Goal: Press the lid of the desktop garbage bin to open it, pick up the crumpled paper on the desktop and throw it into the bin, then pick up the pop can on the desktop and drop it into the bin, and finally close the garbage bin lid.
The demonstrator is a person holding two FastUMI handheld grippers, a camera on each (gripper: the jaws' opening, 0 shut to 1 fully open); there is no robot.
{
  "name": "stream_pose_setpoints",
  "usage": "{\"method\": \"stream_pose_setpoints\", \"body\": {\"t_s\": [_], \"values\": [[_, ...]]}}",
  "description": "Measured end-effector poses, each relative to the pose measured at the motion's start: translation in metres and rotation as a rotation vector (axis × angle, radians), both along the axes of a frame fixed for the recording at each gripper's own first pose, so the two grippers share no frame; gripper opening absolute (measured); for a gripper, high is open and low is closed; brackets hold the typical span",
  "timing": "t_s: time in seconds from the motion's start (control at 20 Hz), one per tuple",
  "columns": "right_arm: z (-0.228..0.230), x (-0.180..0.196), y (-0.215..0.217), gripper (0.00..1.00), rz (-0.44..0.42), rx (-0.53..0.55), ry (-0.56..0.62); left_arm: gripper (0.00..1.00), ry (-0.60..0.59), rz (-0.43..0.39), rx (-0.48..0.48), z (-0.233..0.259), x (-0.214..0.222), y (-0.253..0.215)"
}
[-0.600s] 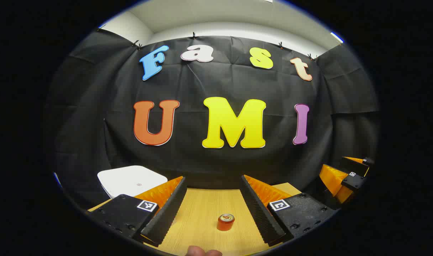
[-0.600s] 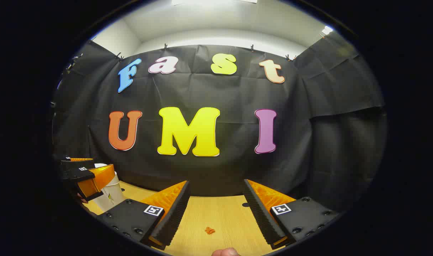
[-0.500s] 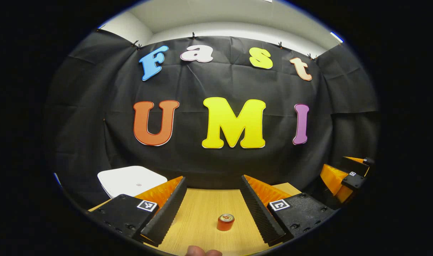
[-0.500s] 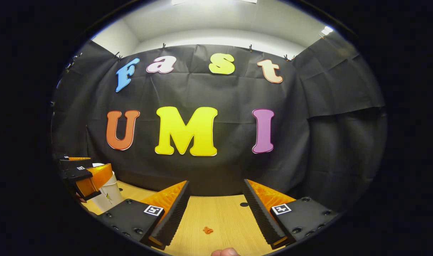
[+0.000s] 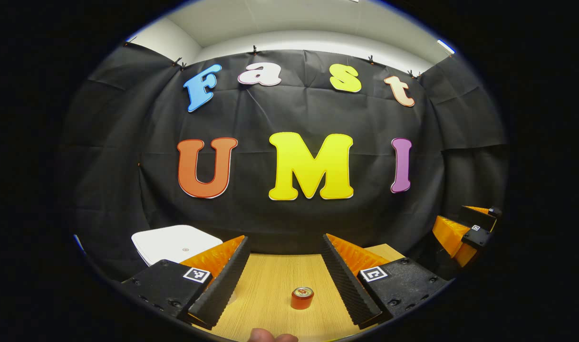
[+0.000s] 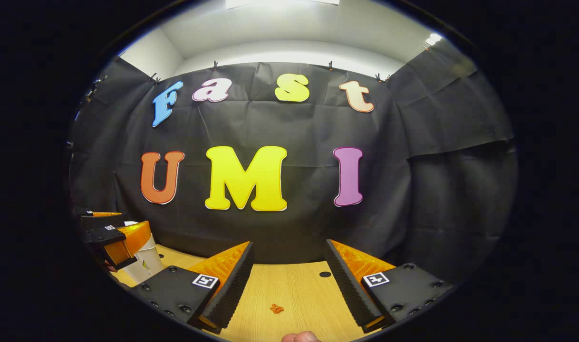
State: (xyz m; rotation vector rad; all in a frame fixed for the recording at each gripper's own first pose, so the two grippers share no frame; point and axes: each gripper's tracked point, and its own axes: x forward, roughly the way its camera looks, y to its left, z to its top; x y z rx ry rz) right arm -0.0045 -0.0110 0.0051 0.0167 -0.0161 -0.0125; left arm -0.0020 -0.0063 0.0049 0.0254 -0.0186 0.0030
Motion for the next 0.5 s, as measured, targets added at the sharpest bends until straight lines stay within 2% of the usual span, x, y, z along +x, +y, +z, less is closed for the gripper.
{"method": "stream_pose_setpoints", "body": {"t_s": [0.5], "values": [[0.0017,-0.0015,0.0026,0.94,0.018,0.018,0.001,0.98,-0.014,0.005,0.021,0.0034,-0.0013,-0.0020]]}}
